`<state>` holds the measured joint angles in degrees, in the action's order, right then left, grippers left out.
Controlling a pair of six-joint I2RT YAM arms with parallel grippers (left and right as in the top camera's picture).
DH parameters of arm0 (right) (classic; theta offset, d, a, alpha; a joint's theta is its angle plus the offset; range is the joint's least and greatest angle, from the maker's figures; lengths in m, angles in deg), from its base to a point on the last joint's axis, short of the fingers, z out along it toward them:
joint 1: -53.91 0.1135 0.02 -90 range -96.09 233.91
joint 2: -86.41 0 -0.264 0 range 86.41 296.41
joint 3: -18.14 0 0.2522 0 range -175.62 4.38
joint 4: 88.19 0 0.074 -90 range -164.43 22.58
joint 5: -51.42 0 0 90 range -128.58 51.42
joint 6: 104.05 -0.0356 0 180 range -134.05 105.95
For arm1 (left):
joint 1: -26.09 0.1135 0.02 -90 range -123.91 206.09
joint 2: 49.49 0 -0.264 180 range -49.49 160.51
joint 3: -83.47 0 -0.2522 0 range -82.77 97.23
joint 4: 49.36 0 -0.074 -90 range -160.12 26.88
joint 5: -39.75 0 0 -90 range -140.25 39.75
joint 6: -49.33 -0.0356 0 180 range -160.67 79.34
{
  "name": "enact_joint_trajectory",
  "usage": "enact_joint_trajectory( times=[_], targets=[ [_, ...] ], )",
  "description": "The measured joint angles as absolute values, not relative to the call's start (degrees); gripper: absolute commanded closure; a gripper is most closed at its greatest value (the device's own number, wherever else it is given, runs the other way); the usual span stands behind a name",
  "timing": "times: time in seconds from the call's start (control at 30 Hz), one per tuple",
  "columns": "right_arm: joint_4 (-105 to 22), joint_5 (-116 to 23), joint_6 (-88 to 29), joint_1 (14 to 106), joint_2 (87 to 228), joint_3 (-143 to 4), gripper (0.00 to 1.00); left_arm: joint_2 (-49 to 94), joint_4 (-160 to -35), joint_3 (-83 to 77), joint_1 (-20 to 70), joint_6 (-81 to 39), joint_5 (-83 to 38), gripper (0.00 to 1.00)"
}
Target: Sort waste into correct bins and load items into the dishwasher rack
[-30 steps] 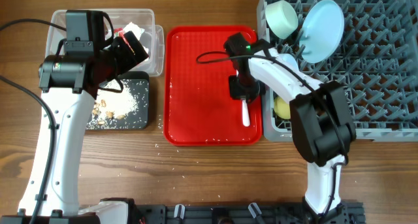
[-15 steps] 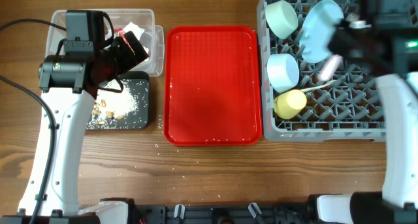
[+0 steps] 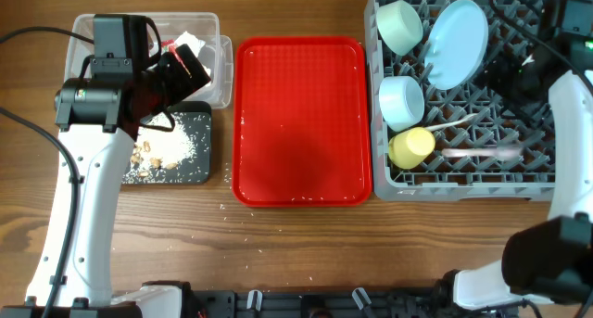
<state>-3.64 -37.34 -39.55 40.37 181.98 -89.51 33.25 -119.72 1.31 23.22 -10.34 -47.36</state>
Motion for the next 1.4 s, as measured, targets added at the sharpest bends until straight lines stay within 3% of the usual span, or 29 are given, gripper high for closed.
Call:
enact_joint_trajectory(
  times=[0.07, 0.1, 0.37, 0.63, 0.8, 1.07, 1.23, 1.4],
  targets=[
    [-1.9, -39.7, -37.2, 40.4, 178.5, -91.7, 0.12, 33.3, -119.7, 1.3, 23.2, -10.3, -47.4, 0.0],
    [-1.0, -41.0, -35.9, 40.4, 176.3, -92.7, 0.0, 33.3, -119.7, 1.3, 23.2, -10.3, -47.4, 0.0],
    [5.6, -46.7, -34.1, 40.4, 152.2, -96.7, 0.0, 33.3, -119.6, 1.3, 23.2, -10.3, -47.4, 0.0],
    [11.4, -33.8, -34.0, 40.4, 144.5, -95.3, 0.0, 33.3, -119.7, 1.3, 23.2, -10.3, -47.4, 0.0],
    [-8.7, -35.0, -32.9, 40.8, 135.9, -82.7, 0.0, 33.3, -119.7, 1.3, 23.2, -10.3, -47.4, 0.0],
    [-52.1, -41.7, -32.4, 49.4, 111.3, -35.1, 0.0, 33.3, -119.7, 1.3, 23.2, -10.3, -47.4, 0.0],
    [-64.8, -41.9, -34.8, 54.1, 98.9, -10.0, 0.0, 33.3, -119.7, 1.3, 23.2, -10.3, -47.3, 0.0],
    [-69.0, -41.9, -35.8, 56.5, 90.4, 2.0, 0.0, 33.3, -119.7, 1.3, 23.2, -10.3, -47.4, 0.0]
  ],
)
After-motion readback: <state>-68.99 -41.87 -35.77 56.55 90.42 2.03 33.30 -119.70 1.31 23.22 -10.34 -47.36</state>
